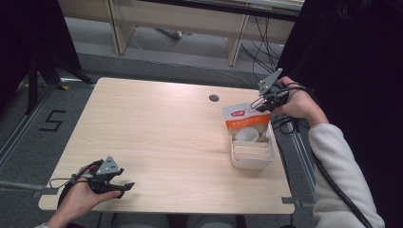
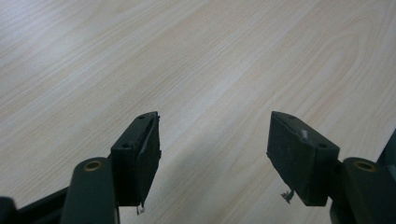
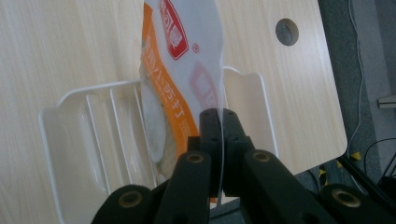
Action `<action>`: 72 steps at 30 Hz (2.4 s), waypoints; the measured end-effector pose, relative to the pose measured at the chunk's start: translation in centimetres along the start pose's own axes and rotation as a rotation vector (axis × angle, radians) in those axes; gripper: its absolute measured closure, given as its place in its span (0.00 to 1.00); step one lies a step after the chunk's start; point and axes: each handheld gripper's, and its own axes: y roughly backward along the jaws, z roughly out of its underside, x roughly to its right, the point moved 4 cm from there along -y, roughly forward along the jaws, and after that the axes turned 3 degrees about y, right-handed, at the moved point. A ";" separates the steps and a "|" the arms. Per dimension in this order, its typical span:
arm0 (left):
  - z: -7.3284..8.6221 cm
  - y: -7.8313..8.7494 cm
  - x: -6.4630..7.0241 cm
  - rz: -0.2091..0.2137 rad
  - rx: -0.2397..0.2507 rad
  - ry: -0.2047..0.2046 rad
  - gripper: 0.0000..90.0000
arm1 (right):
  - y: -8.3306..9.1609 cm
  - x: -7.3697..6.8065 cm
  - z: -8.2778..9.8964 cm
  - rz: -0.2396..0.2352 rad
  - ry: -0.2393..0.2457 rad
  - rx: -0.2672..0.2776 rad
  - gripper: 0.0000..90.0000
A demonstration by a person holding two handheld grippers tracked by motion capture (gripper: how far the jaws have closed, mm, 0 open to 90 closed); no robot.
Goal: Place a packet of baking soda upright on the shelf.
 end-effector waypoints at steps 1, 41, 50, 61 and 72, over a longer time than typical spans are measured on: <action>0.0 0.0 0.0 0.005 -0.003 -0.006 0.38 | 0.0 0.0 0.0 -0.002 0.000 0.000 1.00; -0.2 0.0 -0.4 -0.013 0.000 -0.066 0.38 | -2.3 -0.4 1.5 -0.039 -0.096 -0.017 0.95; -0.1 -0.1 -0.2 -0.002 -0.007 -0.043 0.37 | -2.6 -0.9 1.6 -0.020 -0.223 0.008 0.69; -0.1 0.0 -0.1 -0.001 -0.002 -0.035 0.36 | -0.6 -1.5 0.8 0.026 -0.254 0.053 0.58; -0.2 -0.1 -0.2 -0.012 0.000 -0.041 0.36 | 1.7 -2.8 -1.0 0.081 -0.204 0.139 0.57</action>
